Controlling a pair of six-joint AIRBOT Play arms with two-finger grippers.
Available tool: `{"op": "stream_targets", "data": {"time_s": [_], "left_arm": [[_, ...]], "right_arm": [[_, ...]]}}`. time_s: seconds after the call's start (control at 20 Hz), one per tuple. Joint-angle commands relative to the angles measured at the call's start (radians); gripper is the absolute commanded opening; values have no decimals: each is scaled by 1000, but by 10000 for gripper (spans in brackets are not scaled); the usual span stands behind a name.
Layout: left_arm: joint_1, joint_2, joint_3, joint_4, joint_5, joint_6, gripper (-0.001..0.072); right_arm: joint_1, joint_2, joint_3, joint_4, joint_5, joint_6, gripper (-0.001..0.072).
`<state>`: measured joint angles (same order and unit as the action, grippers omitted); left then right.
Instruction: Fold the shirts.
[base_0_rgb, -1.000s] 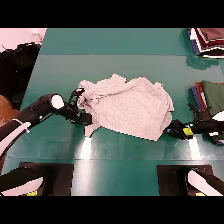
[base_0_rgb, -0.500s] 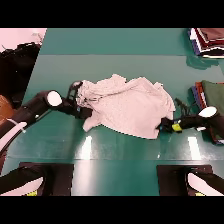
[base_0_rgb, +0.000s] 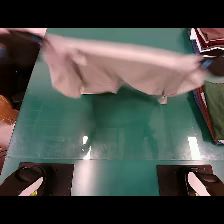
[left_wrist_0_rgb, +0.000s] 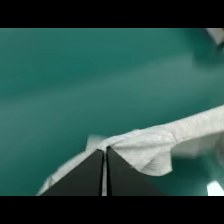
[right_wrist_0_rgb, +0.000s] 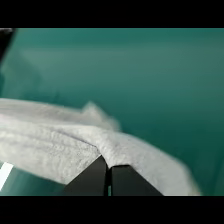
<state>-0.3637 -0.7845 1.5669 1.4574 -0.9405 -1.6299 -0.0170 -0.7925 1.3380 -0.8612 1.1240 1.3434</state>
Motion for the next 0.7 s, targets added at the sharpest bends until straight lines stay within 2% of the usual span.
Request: {"op": "stream_targets", "data": {"time_s": [0.0,0.25,0.4,0.55,0.65], "left_arm": [[1,60,278,21,0,24,24],[1,60,376,0,20,41,24],[1,22,375,2,-1,43,24],[1,-92,375,15,-114,102,24],[1,-216,375,57,-235,103,24]], "right_arm": [[-57,57,275,-6,-1,2,9],[-132,23,480,-5,106,10,8],[-151,-74,593,-5,236,72,8],[-151,-197,636,-5,364,150,8],[-151,-288,636,-6,439,187,8]]}}
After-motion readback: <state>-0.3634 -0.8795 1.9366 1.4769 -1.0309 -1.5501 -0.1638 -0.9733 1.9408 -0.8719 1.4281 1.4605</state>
